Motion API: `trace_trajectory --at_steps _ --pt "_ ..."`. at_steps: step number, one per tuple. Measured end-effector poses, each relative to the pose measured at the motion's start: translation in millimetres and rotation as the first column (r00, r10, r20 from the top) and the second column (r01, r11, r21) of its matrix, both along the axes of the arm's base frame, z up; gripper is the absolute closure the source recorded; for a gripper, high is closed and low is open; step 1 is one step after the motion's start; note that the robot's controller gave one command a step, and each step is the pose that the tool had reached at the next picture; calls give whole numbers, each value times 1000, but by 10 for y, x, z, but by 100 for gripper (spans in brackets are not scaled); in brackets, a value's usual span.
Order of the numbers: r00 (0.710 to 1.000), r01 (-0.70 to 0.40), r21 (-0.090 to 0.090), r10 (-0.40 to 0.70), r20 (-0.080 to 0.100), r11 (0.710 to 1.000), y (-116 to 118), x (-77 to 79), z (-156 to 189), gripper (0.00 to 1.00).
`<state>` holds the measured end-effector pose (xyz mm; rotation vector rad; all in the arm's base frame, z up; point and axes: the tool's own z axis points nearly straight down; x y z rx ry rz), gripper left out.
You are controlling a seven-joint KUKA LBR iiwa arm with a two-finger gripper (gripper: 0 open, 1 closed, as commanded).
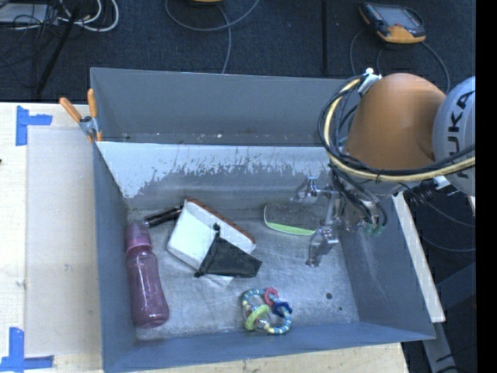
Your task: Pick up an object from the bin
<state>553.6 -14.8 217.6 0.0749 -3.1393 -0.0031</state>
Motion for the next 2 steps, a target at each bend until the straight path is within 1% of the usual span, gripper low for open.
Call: trace_trajectory --at_steps 1,2 --pt "998 -60 -4 60 0 998 335 -14 -40 0" --pt "964 -265 1 265 5 964 572 -305 -395 0"
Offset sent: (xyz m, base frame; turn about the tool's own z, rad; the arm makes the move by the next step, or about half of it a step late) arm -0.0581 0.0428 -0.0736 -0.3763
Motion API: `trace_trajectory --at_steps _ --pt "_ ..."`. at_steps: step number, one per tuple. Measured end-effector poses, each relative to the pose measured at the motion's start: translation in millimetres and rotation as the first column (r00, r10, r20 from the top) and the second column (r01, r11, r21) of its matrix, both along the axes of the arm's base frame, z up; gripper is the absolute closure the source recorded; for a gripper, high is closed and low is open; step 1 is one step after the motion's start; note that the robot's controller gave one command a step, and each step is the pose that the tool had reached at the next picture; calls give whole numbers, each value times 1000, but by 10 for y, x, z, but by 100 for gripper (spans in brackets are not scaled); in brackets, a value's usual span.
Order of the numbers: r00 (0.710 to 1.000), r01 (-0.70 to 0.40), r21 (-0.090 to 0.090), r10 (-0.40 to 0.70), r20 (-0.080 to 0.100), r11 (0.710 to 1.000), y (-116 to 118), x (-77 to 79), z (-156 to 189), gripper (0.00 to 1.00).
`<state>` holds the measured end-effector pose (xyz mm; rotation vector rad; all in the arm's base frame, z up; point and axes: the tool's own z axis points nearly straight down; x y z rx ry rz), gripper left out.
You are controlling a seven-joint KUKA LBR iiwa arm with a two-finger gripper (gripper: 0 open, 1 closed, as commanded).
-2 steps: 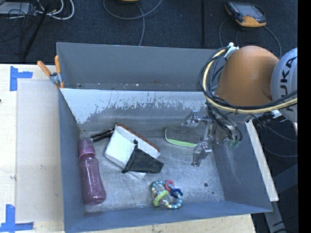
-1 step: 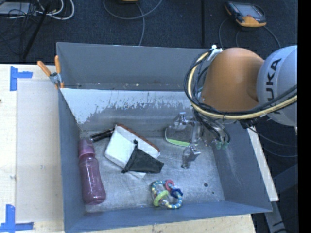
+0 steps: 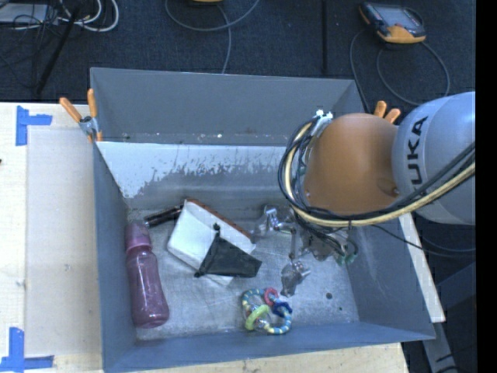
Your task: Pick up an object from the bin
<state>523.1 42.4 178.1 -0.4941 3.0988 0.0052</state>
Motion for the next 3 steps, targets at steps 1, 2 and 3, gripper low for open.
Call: trace_trajectory --at_steps 1,2,3 --pt "988 -153 -4 153 -8 988 89 -116 -250 0" --pt "986 -169 -4 169 -2 986 367 -268 -612 0" --pt "942 -335 -7 335 24 942 -13 -445 -955 100"
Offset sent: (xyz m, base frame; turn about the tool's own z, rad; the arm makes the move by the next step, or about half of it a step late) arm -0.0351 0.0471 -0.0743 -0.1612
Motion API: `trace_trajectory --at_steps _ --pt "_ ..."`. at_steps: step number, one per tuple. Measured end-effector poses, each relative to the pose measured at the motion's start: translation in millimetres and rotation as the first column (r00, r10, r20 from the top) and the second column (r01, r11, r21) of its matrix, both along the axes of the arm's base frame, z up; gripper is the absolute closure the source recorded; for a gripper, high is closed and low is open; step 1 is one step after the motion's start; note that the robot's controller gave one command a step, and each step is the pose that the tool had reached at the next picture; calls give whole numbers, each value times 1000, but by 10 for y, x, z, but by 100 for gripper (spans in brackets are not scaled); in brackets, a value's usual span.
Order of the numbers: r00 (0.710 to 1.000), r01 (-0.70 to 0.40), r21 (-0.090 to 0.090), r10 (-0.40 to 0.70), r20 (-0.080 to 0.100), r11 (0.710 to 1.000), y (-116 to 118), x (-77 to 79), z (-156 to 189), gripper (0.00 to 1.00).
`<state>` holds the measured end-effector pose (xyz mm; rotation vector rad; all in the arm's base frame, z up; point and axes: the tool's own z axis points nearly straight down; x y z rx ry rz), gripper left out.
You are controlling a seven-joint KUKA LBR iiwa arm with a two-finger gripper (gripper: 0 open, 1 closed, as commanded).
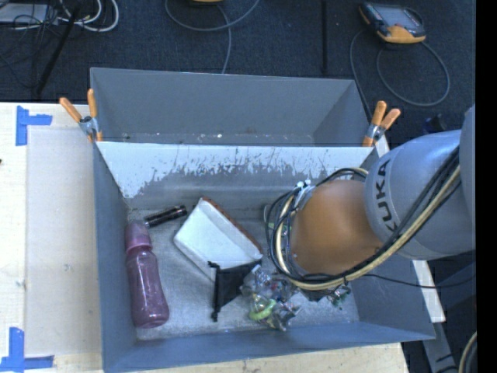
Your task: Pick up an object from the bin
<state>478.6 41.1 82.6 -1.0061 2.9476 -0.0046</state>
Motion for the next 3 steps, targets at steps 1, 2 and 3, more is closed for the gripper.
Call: trace_trajectory --at_steps 1,2,3 --pt "1000 1 0 -1 0 1000 0 0 0 100" --pt "1000 23 -3 -23 -11 1000 -117 191 156 100" --pt "1000 25 -3 -25 -11 1000 -119 191 156 100"
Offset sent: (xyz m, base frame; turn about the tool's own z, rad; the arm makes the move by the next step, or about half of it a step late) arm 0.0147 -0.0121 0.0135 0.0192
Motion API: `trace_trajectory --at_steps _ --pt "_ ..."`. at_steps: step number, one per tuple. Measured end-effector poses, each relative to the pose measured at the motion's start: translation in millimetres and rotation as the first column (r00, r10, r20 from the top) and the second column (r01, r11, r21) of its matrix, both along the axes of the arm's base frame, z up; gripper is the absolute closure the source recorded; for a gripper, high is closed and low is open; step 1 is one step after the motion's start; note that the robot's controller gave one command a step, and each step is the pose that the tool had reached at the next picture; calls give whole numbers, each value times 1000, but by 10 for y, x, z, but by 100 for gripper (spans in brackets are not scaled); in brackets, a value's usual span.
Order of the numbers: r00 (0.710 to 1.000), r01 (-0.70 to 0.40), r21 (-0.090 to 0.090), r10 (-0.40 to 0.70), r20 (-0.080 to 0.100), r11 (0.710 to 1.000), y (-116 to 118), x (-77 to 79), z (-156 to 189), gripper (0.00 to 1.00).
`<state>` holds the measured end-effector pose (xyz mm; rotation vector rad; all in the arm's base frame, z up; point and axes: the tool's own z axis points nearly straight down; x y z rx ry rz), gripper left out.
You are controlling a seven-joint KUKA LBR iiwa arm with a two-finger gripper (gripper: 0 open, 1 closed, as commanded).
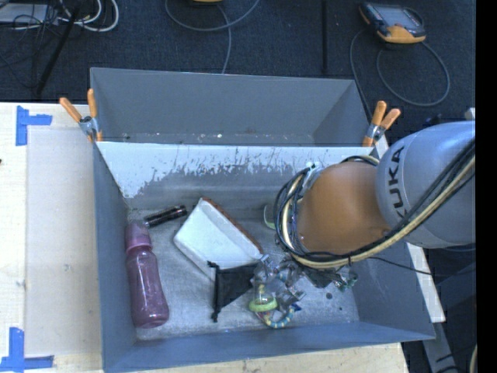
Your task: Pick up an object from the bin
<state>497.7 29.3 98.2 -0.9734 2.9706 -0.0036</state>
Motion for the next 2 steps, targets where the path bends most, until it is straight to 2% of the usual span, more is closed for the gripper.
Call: trace_trajectory --at_steps 2 --pt "1000 2 0 -2 0 1000 -1 0 0 100"
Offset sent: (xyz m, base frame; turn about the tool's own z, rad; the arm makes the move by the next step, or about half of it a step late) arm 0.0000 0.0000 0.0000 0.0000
